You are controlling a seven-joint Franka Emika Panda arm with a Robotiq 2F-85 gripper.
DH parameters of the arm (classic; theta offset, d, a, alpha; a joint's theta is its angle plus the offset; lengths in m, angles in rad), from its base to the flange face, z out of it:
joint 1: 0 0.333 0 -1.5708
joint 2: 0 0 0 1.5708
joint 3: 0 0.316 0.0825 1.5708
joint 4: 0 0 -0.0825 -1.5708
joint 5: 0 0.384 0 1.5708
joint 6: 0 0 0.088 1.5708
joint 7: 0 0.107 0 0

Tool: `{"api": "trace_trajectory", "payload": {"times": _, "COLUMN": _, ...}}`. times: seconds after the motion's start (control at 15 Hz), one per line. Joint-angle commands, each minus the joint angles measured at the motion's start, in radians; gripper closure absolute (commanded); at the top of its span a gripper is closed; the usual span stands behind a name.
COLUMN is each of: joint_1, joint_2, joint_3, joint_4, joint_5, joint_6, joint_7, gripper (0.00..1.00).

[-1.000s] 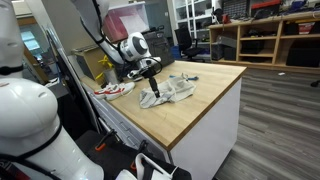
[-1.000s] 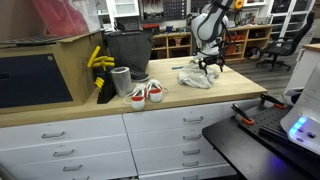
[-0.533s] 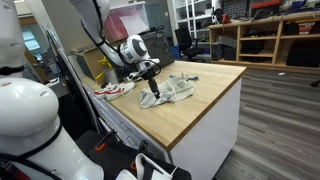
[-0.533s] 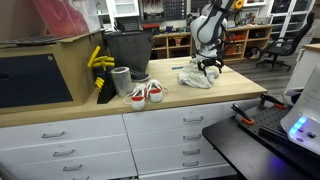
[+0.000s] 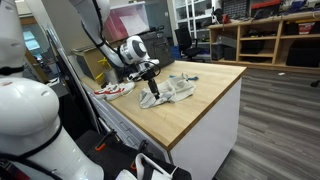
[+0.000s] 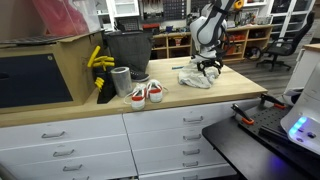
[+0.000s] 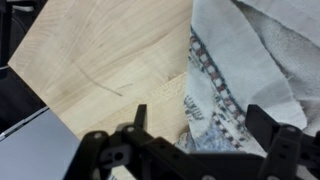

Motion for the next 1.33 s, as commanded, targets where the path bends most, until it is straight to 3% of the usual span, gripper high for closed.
{"api": "trace_trajectory", "payload": {"times": 0.0, "joint_1": 0.019, "joint_2": -0.03, "joint_3": 0.009, "joint_4": -0.019, "joint_5": 0.038, "joint_6": 0.007, "joint_7": 0.033, "gripper": 0.0}}
{"api": "trace_trajectory", "payload": {"times": 0.67, "joint_1": 0.063, "joint_2": 0.004, "joint_3": 0.046, "joint_4": 0.015, "joint_5": 0.12, "joint_6": -0.004, "joint_7": 0.101, "gripper": 0.0}}
{"api": "trace_trajectory", "payload": {"times": 1.27, "joint_1": 0.098, "joint_2": 0.06, "joint_3": 0.049, "joint_4": 0.082, "joint_5": 0.123, "joint_6": 0.009, "joint_7": 0.159, "gripper": 0.0}}
